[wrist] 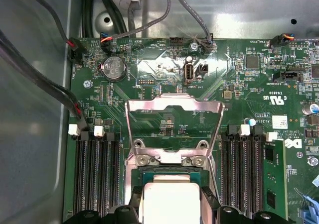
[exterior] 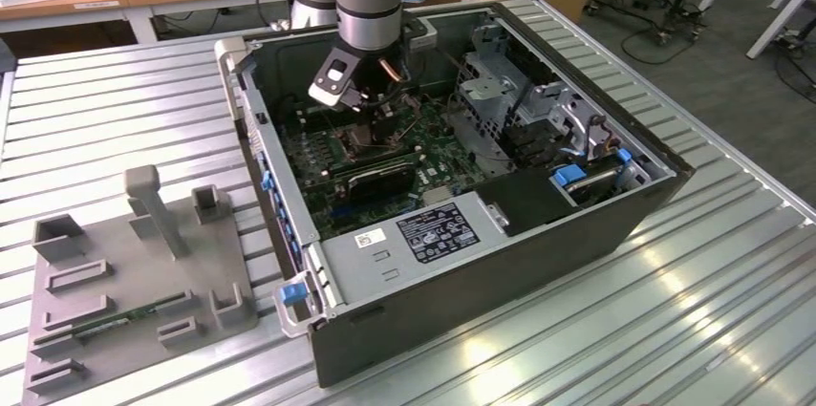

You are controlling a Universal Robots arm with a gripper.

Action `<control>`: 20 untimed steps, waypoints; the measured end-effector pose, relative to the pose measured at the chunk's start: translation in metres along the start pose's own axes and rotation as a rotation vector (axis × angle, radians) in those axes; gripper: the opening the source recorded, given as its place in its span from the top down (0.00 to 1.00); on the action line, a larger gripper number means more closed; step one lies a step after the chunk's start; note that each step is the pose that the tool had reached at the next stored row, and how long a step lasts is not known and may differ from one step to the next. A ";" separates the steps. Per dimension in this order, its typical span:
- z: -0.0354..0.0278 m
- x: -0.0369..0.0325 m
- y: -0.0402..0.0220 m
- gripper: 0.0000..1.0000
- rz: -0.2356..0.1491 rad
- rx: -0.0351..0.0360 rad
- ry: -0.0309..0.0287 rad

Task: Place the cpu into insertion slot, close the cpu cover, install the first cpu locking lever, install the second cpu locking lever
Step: 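Place the cpu into insertion slot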

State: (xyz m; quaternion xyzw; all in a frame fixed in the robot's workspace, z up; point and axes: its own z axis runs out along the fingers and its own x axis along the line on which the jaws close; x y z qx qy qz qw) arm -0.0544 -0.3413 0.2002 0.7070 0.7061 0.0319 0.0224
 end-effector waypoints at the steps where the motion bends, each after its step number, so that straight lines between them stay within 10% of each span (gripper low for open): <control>1: 0.0003 0.0000 0.0000 0.46 0.000 -0.0001 0.0002; 20: 0.0040 0.0000 -0.0003 0.46 0.000 -0.0001 0.0002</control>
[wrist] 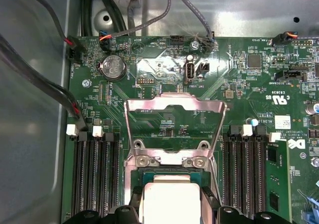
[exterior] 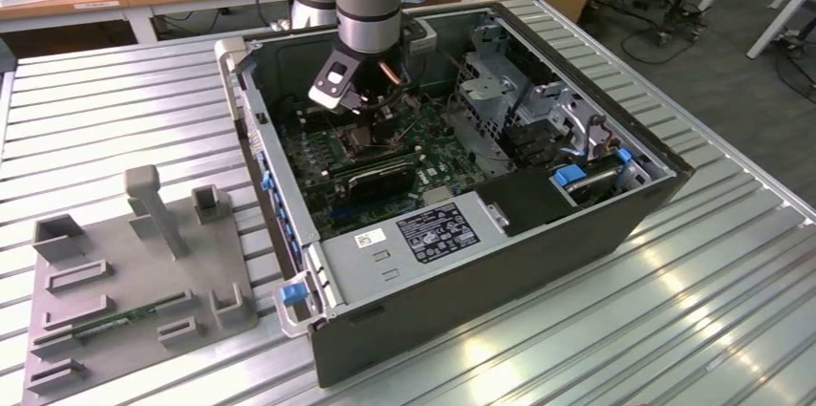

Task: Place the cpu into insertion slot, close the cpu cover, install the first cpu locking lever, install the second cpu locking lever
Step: 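Place the cpu into insertion slot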

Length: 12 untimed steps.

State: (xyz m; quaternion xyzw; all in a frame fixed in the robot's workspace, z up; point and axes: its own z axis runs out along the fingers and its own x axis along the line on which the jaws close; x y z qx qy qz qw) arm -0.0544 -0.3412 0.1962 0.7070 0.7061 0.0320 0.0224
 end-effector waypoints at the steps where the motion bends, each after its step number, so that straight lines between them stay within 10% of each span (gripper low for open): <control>1: 0.0002 -0.0001 -0.0001 0.46 0.000 0.0001 -0.0002; 12: 0.0004 0.0017 -0.0002 0.46 0.000 0.0001 -0.0002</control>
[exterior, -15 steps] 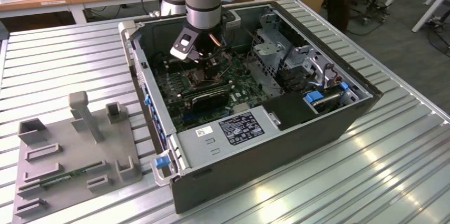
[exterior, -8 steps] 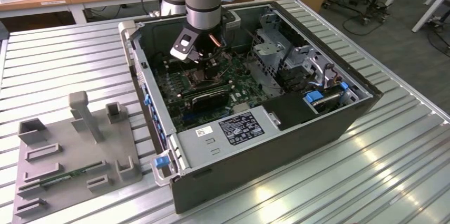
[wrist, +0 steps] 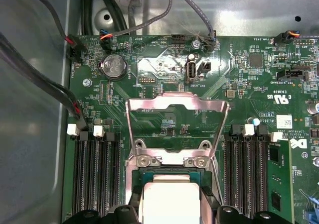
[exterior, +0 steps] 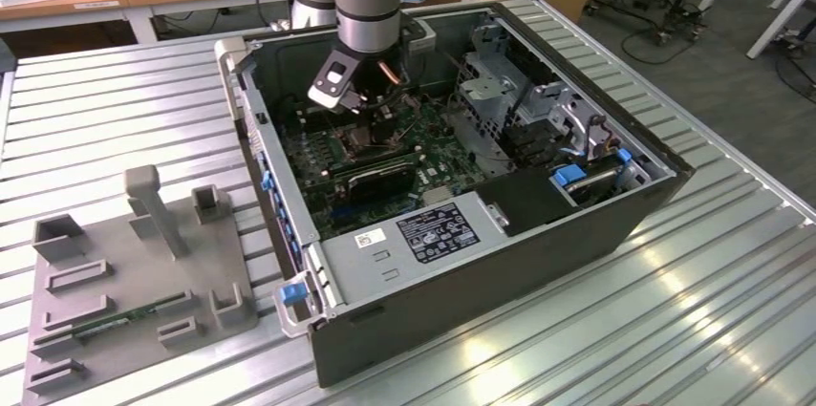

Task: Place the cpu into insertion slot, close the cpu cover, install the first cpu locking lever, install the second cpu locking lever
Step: 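Place the cpu into insertion slot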

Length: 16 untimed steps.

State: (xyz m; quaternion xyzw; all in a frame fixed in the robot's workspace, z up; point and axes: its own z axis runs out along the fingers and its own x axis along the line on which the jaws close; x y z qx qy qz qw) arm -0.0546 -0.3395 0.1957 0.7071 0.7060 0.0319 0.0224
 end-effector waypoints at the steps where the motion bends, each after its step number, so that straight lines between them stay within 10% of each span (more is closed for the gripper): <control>1: 0.0000 0.0001 -0.0002 0.46 0.000 -0.0001 0.0001; 16: 0.0026 0.0003 -0.0014 0.46 0.003 0.0001 -0.0004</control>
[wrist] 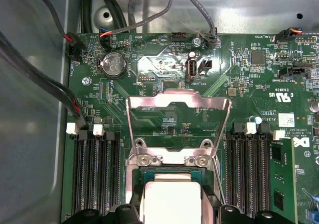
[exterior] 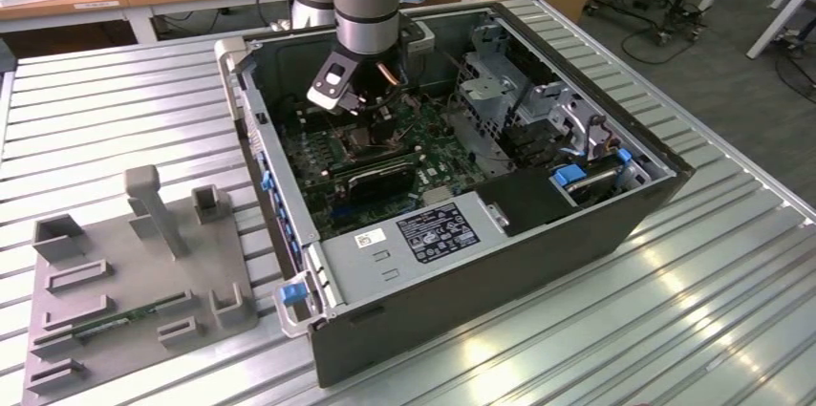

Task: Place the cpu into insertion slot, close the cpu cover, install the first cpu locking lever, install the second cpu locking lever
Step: 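Place the cpu into insertion slot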

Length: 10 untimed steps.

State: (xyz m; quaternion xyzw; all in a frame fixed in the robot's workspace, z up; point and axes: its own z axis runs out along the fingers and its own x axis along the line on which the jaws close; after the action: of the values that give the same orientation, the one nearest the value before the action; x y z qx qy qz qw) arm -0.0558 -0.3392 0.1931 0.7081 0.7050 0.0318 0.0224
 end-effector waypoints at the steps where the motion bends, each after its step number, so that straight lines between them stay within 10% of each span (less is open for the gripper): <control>1: 0.0000 0.0000 0.0000 0.46 0.000 0.0000 0.0001; 10: 0.0011 0.0000 -0.0001 0.46 0.000 0.0000 -0.0001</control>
State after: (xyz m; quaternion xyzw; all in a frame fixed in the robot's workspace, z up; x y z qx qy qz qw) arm -0.0558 -0.3392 0.1920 0.7081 0.7050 0.0317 0.0225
